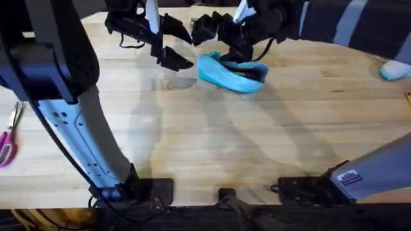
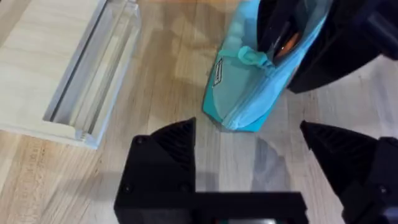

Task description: Unzip the bag, pick up the pens from the table one at a time and place them inside, then zip the bag closed.

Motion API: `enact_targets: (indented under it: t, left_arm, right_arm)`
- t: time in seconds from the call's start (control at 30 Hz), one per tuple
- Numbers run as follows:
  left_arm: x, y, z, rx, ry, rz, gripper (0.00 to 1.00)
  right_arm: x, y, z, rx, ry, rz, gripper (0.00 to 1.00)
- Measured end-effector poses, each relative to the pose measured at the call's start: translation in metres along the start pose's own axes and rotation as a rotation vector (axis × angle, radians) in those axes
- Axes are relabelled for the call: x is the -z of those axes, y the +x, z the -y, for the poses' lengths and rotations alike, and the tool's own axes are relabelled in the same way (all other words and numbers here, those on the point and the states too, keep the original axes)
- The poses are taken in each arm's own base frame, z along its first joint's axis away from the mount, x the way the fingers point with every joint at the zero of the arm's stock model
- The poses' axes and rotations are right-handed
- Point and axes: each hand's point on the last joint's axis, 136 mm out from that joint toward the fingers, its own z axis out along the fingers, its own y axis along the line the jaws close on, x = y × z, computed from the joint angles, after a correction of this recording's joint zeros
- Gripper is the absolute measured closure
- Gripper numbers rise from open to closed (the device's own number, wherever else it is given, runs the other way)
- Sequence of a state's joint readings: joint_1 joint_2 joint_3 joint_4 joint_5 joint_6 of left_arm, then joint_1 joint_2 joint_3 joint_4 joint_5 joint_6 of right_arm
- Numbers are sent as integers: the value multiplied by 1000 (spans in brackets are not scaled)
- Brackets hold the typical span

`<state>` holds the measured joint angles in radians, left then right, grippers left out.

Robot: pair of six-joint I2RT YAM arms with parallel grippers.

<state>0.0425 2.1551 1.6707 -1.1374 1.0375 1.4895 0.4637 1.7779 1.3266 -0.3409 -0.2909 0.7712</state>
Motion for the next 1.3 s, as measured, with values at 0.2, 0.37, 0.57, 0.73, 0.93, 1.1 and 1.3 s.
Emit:
enact_targets:
  t: [0.2,0.37,0.57,0.73,0.93,1.1,1.3]
  left_arm:
    - [0,2,0,0,-1,-14,7]
    - [0,2,0,0,-1,-14,7]
    - [0,3,2,11,6,-15,7]
    - [0,3,2,13,7,-15,7]
    - [0,3,2,13,7,-15,7]
    - [0,3,2,13,7,-15,7]
    - [0,3,2,13,7,-15,7]
  right_arm:
    - [-4,-6,-2,-3,-13,23,4]
    - [-12,-7,1,-40,-11,20,4]
    - [-13,-2,-3,-66,-36,-10,5]
    - [-13,-4,-6,-67,-47,1,5]
    - [-13,-7,-8,-69,-57,10,4]
    - [-13,-12,-13,-70,-79,29,4]
    - [-13,-9,-16,-88,-85,20,4]
